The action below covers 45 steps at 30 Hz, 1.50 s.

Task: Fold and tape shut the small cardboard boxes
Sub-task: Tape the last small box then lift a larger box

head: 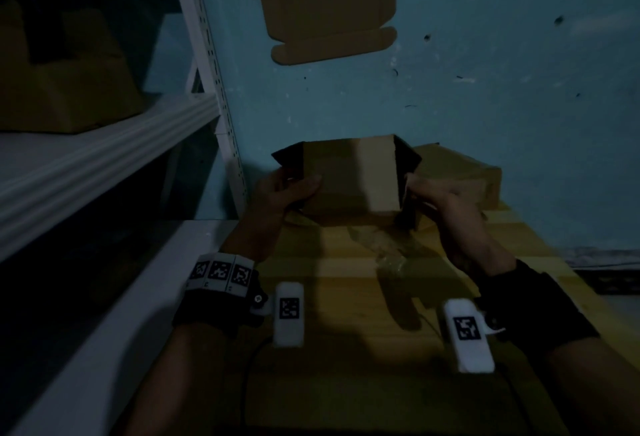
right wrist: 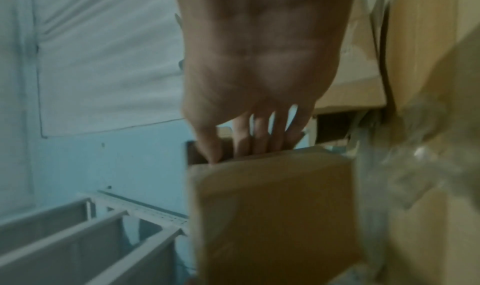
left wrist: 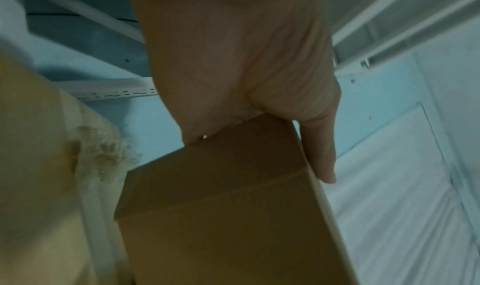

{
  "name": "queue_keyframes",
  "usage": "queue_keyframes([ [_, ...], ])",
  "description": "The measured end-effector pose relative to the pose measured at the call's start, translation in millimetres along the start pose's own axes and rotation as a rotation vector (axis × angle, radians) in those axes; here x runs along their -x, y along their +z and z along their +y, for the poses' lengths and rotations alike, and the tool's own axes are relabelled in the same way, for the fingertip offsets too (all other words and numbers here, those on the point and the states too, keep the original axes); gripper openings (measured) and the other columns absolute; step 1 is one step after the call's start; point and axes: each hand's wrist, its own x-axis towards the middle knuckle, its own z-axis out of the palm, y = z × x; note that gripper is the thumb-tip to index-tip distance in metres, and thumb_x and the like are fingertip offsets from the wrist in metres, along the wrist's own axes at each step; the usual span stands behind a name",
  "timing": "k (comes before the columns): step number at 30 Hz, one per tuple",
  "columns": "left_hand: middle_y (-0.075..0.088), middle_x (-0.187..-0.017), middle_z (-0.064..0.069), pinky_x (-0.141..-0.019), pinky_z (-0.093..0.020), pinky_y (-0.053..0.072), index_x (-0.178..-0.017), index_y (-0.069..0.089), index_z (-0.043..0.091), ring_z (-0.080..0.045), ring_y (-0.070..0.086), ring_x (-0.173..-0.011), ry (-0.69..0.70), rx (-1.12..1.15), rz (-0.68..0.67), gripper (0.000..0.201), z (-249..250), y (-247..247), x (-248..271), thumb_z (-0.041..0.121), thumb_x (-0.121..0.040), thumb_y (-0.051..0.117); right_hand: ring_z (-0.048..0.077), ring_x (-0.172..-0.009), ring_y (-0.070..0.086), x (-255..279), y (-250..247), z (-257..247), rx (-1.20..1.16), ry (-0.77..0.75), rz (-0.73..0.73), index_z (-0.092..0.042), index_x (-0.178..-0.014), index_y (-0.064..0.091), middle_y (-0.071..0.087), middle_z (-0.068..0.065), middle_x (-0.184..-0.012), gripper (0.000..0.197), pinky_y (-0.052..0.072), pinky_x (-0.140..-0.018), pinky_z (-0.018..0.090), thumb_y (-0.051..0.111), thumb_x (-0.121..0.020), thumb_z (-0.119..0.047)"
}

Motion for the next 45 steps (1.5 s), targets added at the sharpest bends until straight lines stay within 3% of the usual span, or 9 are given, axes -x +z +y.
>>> queue_keyframes([
  [5,0.076,-0.103,0.001,-0.075,-0.025,0.056,-0.114,0.065,0.015,-0.018,0.072,-0.097,-0.033,-0.069,-0.050,0.039,-0.4,7.9,4.9,0.020,-0.076,0.076,0.011,-0.103,0.070,10.4,11.7,-19.7,-0.115,0.038,-0.152,-0.019,-0.111,0.072,0.077,-0.004,-0.112,0.025,0.048,-0.094,0.033,0.053,-0.098,-0.031],
  [9,0.075,-0.106,-0.005,-0.073,-0.027,0.057,-0.117,0.064,0.008,-0.020,0.072,-0.096,-0.011,-0.117,-0.003,0.053,1.0,4.9,3.5,0.020,-0.067,0.078,0.023,-0.101,0.064,5.8,8.8,-14.2,-0.105,0.036,-0.220,-0.015,-0.100,0.072,0.074,0.003,-0.107,0.026,0.046,-0.091,0.036,0.069,-0.087,-0.037],
  [15,0.068,-0.113,-0.009,-0.073,-0.031,0.060,-0.124,0.056,-0.001,-0.021,0.070,-0.098,0.028,-0.212,0.149,0.080,-2.3,0.8,2.1,0.015,-0.052,0.085,0.032,-0.099,0.054,3.5,6.3,-6.2,-0.144,-0.035,-0.246,0.029,-0.108,0.047,0.056,0.025,-0.106,0.087,0.053,-0.094,0.029,0.088,-0.075,-0.040],
  [21,0.070,-0.112,-0.004,-0.074,-0.025,0.058,-0.118,0.061,0.011,-0.012,0.071,-0.097,0.047,-0.196,0.054,0.058,3.7,3.7,6.4,0.001,-0.064,0.080,0.028,-0.096,0.058,1.3,4.7,-6.8,-0.183,-0.001,-0.231,0.024,-0.103,0.054,0.060,0.020,-0.095,0.067,0.048,-0.098,0.040,0.086,-0.079,-0.030],
  [27,0.070,-0.105,0.001,-0.075,-0.021,0.057,-0.111,0.064,0.007,-0.007,0.069,-0.095,0.171,-0.314,0.117,0.059,8.8,0.9,6.3,0.008,-0.055,0.085,0.009,-0.061,0.062,0.7,6.2,-5.9,-0.070,0.005,-0.138,-0.011,-0.058,0.066,0.062,-0.001,-0.060,0.019,0.053,-0.062,0.020,0.083,-0.067,-0.010],
  [34,0.069,-0.099,0.007,-0.073,-0.016,0.055,-0.102,0.065,0.014,0.004,0.068,-0.086,0.232,-0.358,0.173,0.050,7.3,1.3,3.7,-0.002,-0.059,0.085,0.016,-0.083,0.077,2.8,11.0,-10.8,-0.017,-0.030,-0.027,-0.002,-0.101,0.072,0.080,0.003,-0.092,0.039,0.060,-0.061,0.025,0.087,-0.066,-0.013],
  [38,0.068,-0.099,0.008,-0.073,-0.014,0.055,-0.107,0.065,0.011,0.009,0.066,-0.082,0.253,-0.374,0.245,0.049,1.2,0.9,2.3,-0.006,-0.066,0.084,0.013,-0.058,0.070,5.8,18.5,-12.8,0.077,-0.129,0.051,0.009,-0.089,0.066,0.076,0.004,-0.072,0.035,0.049,-0.045,0.022,0.088,-0.072,-0.012],
  [41,0.069,-0.104,0.004,-0.078,-0.027,0.059,-0.107,0.064,0.015,-0.005,0.068,-0.092,0.229,-0.251,0.300,0.046,3.0,-3.5,0.5,-0.005,-0.069,0.081,0.028,-0.072,0.064,8.3,18.4,-17.7,0.020,-0.174,0.034,0.003,-0.081,0.061,0.068,0.011,-0.076,0.040,0.050,-0.066,0.034,0.078,-0.085,-0.033],
  [45,0.070,-0.114,-0.004,-0.091,-0.047,0.057,-0.110,0.066,0.020,-0.024,0.067,-0.107,0.167,-0.100,0.364,0.052,8.9,-17.1,-0.2,0.014,-0.062,0.085,0.015,-0.097,0.068,6.2,7.3,-18.7,-0.058,-0.141,0.080,-0.012,-0.091,0.067,0.075,-0.006,-0.092,0.037,0.048,-0.098,0.040,0.045,-0.105,-0.039],
])
